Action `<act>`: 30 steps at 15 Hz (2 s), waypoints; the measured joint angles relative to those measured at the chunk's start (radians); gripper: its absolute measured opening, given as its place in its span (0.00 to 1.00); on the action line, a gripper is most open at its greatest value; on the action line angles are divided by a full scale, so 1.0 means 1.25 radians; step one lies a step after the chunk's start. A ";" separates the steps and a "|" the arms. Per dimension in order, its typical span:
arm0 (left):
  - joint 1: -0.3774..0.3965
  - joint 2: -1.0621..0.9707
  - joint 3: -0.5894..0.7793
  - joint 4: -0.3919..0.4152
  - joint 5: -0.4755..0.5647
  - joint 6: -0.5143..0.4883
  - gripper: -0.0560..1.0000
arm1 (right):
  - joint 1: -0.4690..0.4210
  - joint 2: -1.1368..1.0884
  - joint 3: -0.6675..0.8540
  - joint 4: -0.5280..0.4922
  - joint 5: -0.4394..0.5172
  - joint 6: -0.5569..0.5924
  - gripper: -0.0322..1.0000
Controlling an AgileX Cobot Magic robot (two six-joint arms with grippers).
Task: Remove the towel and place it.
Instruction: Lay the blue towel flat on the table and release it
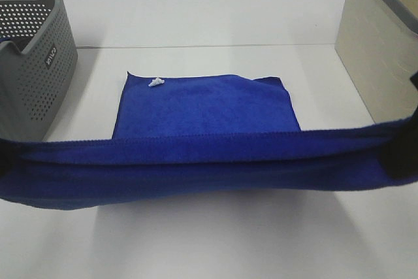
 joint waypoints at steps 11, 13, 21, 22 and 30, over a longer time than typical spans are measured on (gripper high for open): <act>-0.147 -0.001 0.130 -0.051 0.000 -0.060 0.05 | -0.001 -0.007 0.214 -0.020 -0.003 0.007 0.05; -0.182 0.000 0.175 -0.078 -0.010 -0.065 0.05 | -0.001 -0.009 0.258 -0.019 -0.003 0.007 0.05; -0.191 0.190 0.222 -0.105 -0.070 -0.091 0.05 | -0.001 0.063 0.273 -0.011 -0.002 0.005 0.05; -0.191 0.223 0.223 -0.109 -0.082 -0.091 0.05 | -0.001 0.086 0.273 -0.011 -0.002 -0.003 0.05; -0.191 0.341 0.181 -0.114 -0.122 -0.091 0.05 | -0.002 0.327 0.273 -0.046 -0.090 -0.069 0.05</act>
